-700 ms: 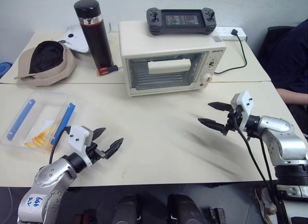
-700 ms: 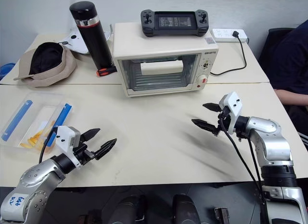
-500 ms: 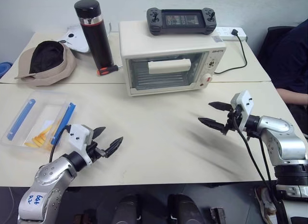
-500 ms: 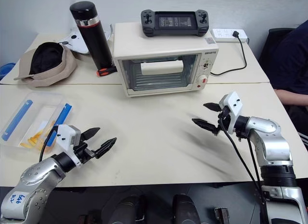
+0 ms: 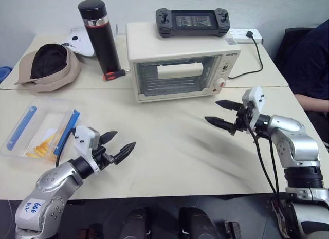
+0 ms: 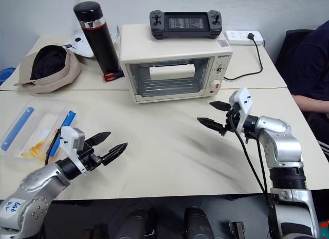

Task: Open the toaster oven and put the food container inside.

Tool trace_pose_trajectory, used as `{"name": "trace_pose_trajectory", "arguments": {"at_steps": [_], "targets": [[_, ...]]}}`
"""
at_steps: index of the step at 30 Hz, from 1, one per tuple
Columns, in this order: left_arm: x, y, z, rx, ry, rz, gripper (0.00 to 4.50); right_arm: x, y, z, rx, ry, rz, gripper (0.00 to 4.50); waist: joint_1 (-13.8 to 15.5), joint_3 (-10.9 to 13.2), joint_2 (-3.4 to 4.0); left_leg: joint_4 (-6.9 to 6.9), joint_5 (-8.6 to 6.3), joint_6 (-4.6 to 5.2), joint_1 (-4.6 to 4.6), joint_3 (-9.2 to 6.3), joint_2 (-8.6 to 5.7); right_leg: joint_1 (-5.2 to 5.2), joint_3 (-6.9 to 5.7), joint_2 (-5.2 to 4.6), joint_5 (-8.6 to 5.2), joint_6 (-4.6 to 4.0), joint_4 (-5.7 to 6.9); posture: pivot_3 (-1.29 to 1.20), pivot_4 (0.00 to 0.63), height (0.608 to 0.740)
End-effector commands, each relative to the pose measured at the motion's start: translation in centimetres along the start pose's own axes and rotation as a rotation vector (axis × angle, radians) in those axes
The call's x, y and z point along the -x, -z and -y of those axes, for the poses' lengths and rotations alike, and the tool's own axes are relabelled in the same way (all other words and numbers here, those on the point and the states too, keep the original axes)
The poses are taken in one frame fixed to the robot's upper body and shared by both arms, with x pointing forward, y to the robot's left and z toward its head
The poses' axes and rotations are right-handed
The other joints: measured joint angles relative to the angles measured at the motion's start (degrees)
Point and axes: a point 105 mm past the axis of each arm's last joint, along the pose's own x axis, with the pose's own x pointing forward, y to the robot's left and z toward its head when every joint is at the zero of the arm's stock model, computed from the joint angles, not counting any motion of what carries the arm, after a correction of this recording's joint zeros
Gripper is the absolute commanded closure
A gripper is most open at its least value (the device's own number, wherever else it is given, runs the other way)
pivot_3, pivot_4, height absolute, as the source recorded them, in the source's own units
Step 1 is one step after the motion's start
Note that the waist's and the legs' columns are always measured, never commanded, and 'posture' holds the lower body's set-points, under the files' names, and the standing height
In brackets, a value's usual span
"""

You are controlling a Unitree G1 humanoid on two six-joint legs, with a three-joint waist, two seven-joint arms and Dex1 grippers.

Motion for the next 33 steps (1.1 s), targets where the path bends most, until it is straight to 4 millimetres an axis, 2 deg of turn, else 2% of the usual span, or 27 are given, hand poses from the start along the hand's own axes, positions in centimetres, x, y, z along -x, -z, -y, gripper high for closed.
{"name": "trace_pose_trajectory", "arguments": {"at_steps": [1, 5, 10, 15, 19, 22, 23, 24, 25, 27, 33], "targets": [[-0.3, -3.6, 1.9, -0.045, 0.115, 0.085, 0.0, -1.2, -2.5, -0.1, -0.021, -0.047, 0.085, 0.02, 0.0, 0.0, 0.0, 0.0, 0.0, 0.0, 0.0, -0.02, 0.0, 0.01, -0.01, 0.0, 0.0, 0.0, -0.01, 0.0, 0.15, 0.74], [-0.6, -7.2, 2.1, -0.116, 0.174, 0.141, 0.0, -3.7, -4.6, 0.2, -0.015, -0.075, 0.129, 0.02, -0.1, 0.0, 0.0, 0.0, 0.02, -0.01, -0.04, -0.02, -0.02, 0.01, -0.05, 0.03, 0.0, 0.0, 0.09, 0.0, 0.15, 0.74], [-0.1, -10.0, 1.7, -0.202, 0.176, 0.155, 0.0, -5.6, -6.0, 0.5, 0.01, -0.097, 0.15, 0.02, -0.2, 0.0, 0.0, -0.05, 0.08, -0.06, -0.05, 0.0, 0.0, 0.0, -0.07, 0.13, 0.0, 0.0, 0.11, 0.0, 0.15, 0.74], [0.1, -10.8, 1.5, -0.227, 0.165, 0.16, 0.0, -6.1, -6.9, 0.1, 0.03, -0.136, 0.172, 0.02, -0.1, 0.0, 0.01, -0.03, 0.08, -0.04, -0.09, 0.0, -0.01, 0.0, -0.07, 0.13, 0.0, 0.01, 0.05, 0.0, 0.15, 0.74], [-0.2, -10.9, 1.3, -0.22, 0.151, 0.169, 0.0, -5.7, -7.4, -1.2, 0.045, -0.215, 0.192, 0.02, -0.1, 0.0, 0.01, -0.01, 0.09, -0.05, -0.09, 0.0, 0.0, 0.0, -0.06, 0.13, 0.0, 0.01, 0.08, 0.0, 0.15, 0.74], [-1.4, -11.7, -1.0, -0.208, 0.053, 0.2, 0.0, -5.2, -6.5, -2.1, 0.047, -0.252, 0.159, 0.02, -0.1, 0.0, 0.02, -0.04, 0.1, -0.08, -0.09, -0.01, 0.01, -0.01, -0.07, 0.14, 0.0, 0.01, 0.1, 0.0, 0.15, 0.74], [-1.8, -12.0, -1.8, -0.21, 0.022, 0.204, 0.38, -5.0, -6.2, -2.2, 0.046, -0.25, 0.154, 0.0, -0.1, 0.0, 0.02, -0.04, 0.11, -0.09, -0.09, -0.03, 0.01, 0.0, -0.08, 0.16, 0.0, 0.01, 0.09, 0.0, 0.15, 0.74], [-2.5, -12.2, -2.5, -0.226, 0.0, 0.197, 0.46, -4.8, -5.9, -2.3, 0.031, -0.243, 0.153, 0.0, 0.0, 0.0, 0.02, -0.05, 0.12, -0.1, -0.09, -0.02, 0.0, 0.0, -0.08, 0.16, 0.0, 0.01, 0.1, 0.0, 0.15, 0.74], [-3.1, -12.3, -3.0, -0.241, -0.007, 0.189, 0.84, -4.6, -5.7, -2.4, 0.021, -0.24, 0.155, 0.0, 0.0, 0.0, 0.02, -0.04, 0.12, -0.1, -0.09, -0.02, 0.0, -0.01, -0.09, 0.17, 0.0, 0.01, 0.11, 0.0, 0.15, 0.74], [-4.3, -12.9, -3.5, -0.268, -0.001, 0.185, 1.26, -4.4, -5.3, -2.7, 0.011, -0.238, 0.156, 0.0, 0.0, 0.0, 0.02, -0.05, 0.13, -0.12, -0.08, 0.0, -0.01, -0.01, -0.1, 0.2, 0.0, 0.01, 0.13, 0.0, 0.15, 0.74], [-7.7, -14.5, -3.5, -0.296, 0.1, 0.201, 2.89, -3.9, -4.3, -4.2, -0.004, -0.252, 0.146, 0.0, -0.1, 0.0, 0.01, -0.09, 0.13, -0.12, -0.12, 0.16, 0.03, -0.13, -0.11, 0.28, 0.0, 0.02, 0.08, 0.0, 0.15, 0.74]]}}
